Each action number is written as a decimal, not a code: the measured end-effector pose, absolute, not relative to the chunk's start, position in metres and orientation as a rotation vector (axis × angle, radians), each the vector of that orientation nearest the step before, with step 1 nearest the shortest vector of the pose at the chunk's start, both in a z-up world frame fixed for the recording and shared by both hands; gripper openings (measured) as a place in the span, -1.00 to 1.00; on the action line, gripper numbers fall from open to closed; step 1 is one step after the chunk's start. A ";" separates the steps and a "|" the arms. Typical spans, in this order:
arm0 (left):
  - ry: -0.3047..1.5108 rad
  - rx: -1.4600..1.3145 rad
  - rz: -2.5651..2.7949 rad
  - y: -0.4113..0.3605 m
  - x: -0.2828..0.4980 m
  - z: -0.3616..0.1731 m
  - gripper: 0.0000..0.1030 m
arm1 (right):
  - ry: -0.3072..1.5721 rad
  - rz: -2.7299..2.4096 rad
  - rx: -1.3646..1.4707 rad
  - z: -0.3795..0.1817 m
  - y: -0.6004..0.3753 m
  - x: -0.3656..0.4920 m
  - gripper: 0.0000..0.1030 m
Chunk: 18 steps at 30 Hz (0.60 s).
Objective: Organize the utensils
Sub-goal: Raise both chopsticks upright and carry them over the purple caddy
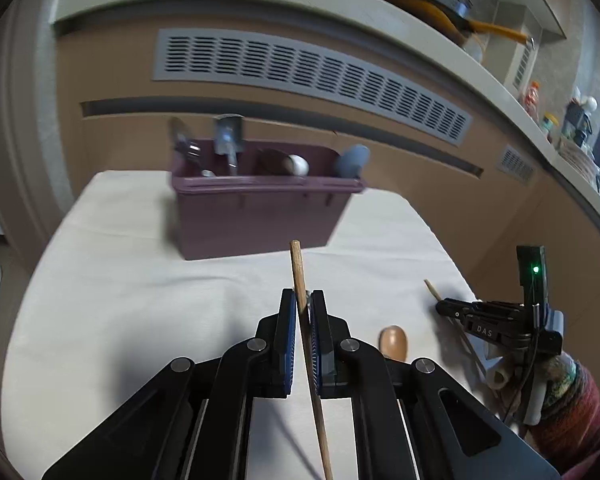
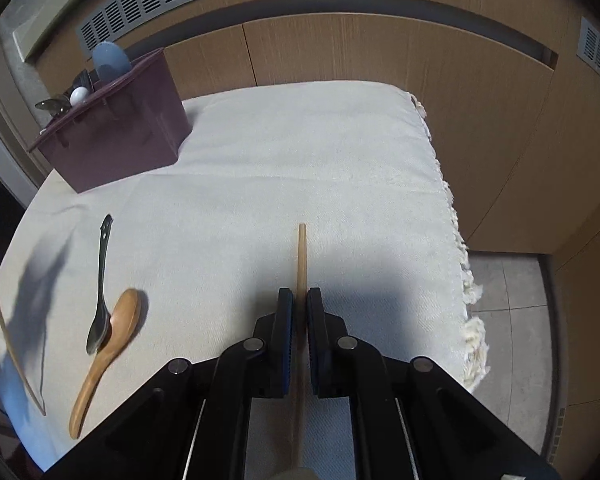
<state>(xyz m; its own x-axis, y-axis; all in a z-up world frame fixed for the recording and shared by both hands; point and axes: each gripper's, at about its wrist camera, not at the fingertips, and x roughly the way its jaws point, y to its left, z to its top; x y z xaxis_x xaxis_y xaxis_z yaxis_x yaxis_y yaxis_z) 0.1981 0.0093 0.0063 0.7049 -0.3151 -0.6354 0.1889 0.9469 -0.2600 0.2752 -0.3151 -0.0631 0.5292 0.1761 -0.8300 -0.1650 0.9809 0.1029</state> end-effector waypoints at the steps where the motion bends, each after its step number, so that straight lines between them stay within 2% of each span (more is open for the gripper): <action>1: 0.727 -0.183 -0.277 0.013 0.196 0.007 -0.86 | 0.988 0.205 0.015 -0.064 -0.315 0.277 -0.81; 5: 0.710 -0.204 -0.285 0.024 0.193 0.009 -0.86 | 1.026 0.203 0.061 -0.064 -0.316 0.281 -0.72; 8: 0.702 -0.213 -0.288 0.022 0.191 0.008 -0.86 | 1.069 0.219 -0.028 -0.061 -0.304 0.285 -0.64; 10: 0.700 -0.216 -0.286 0.022 0.189 0.009 -0.86 | 1.060 0.201 -0.055 -0.061 -0.300 0.283 -0.71; 11: 0.699 -0.218 -0.284 0.021 0.188 0.010 -0.86 | 1.050 0.186 -0.072 -0.061 -0.299 0.281 -0.86; 12: 0.699 -0.218 -0.280 0.020 0.186 0.011 -0.86 | 1.032 0.170 -0.108 -0.060 -0.295 0.279 -0.89; 18: 0.689 -0.199 -0.269 0.020 0.181 0.019 -0.86 | 0.828 0.248 -0.140 -0.017 -0.274 0.245 -0.89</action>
<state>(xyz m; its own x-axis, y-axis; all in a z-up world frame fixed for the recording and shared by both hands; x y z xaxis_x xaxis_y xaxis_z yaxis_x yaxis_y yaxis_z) 0.1810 0.0197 0.0191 0.7397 -0.3088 -0.5979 0.1784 0.9467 -0.2682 0.2454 -0.2741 -0.0165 0.6498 0.1632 -0.7424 -0.2719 0.9620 -0.0264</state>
